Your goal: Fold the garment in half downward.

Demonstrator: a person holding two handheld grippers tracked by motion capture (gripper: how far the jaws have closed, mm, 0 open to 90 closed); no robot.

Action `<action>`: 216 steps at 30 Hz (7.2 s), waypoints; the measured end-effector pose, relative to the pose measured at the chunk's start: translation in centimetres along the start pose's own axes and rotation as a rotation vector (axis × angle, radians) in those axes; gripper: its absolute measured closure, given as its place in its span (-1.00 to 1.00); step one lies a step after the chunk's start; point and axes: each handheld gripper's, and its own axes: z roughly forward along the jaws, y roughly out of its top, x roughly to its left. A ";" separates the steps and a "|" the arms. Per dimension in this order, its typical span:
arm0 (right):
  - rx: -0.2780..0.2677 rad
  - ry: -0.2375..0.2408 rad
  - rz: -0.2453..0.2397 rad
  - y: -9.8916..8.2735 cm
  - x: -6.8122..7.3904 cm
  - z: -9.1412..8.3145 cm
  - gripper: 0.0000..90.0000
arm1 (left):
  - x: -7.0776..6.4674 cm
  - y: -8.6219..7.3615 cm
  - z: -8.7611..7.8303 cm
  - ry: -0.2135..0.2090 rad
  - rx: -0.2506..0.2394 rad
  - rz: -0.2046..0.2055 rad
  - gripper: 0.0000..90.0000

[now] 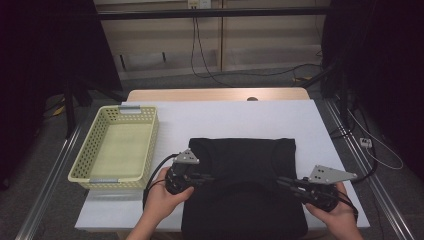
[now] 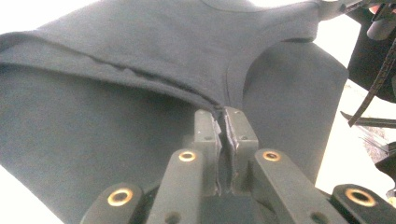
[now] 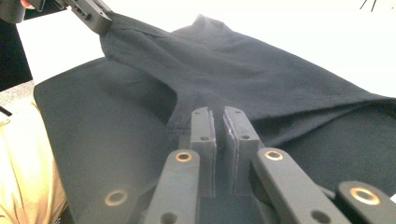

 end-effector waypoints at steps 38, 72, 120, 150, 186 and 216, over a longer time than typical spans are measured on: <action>0.005 0.026 -0.024 0.8 0.8 -0.7 0.87 | -1.0 0.3 -1.4 -0.045 -0.006 0.041 0.90; 0.072 -0.107 0.031 1.2 -5.4 2.4 -0.32 | 5.2 0.8 0.1 0.097 -0.019 -0.007 -0.59; 0.219 -0.121 0.211 -0.9 -12.4 6.1 0.84 | 12.0 0.9 5.2 0.257 0.062 -0.096 -0.36; 0.080 -0.218 0.203 1.1 -12.2 2.5 0.91 | 9.9 3.4 0.7 0.249 0.033 -0.141 0.91; 0.031 -0.368 0.183 6.1 -14.6 3.9 0.91 | 12.4 7.7 -1.1 0.291 -0.057 -0.169 0.91; 0.064 -0.374 0.174 5.6 -15.0 7.1 0.06 | 14.7 7.2 3.4 0.298 -0.024 -0.203 -0.34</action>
